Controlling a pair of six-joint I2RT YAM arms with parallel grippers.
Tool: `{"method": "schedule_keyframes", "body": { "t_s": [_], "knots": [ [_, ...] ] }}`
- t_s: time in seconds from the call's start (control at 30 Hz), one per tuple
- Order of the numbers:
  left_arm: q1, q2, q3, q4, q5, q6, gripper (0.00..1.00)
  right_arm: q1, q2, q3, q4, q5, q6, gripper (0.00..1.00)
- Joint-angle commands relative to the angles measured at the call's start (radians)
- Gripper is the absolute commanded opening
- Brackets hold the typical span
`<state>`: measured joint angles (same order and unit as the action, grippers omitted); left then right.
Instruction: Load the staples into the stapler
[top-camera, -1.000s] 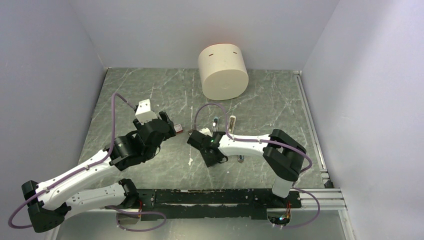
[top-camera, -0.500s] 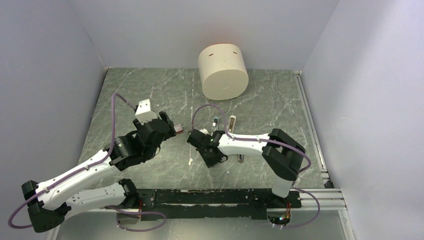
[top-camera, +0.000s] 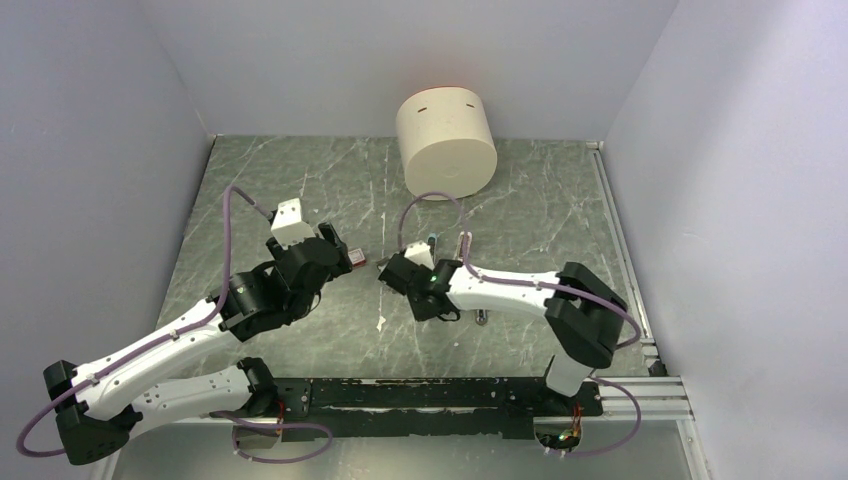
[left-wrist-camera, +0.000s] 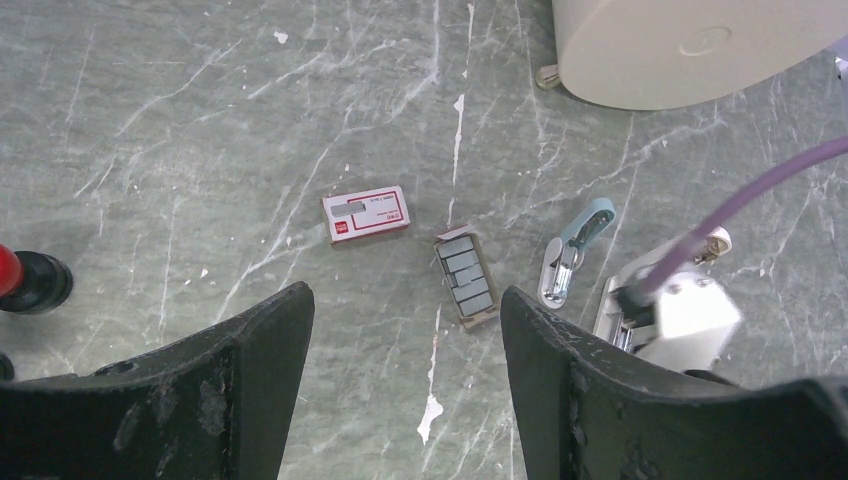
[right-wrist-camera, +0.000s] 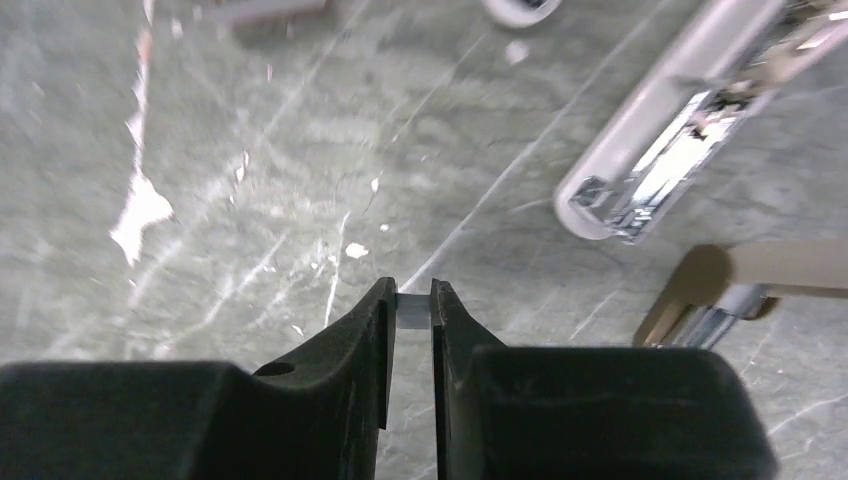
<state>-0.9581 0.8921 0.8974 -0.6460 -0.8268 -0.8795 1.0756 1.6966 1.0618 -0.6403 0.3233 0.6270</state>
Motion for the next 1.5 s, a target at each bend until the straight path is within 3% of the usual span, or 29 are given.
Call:
{"method": "schedule_keyframes", "body": {
  "t_s": [0.0, 0.37, 1.47],
  "knots": [
    [0.006, -0.004, 0.006, 0.011, -0.005, -0.006, 0.73, -0.039, -0.095, 0.009, 0.009, 0.181, 0.144, 0.19],
    [0.007, 0.004, 0.004, 0.026, 0.017, 0.000, 0.73, -0.278, -0.155, -0.035, 0.027, 0.221, 0.233, 0.20],
    [0.007, 0.008, -0.005, 0.025, 0.008, 0.002, 0.74, -0.311, -0.065, -0.044, 0.039, 0.146, 0.329, 0.20]
  ]
}}
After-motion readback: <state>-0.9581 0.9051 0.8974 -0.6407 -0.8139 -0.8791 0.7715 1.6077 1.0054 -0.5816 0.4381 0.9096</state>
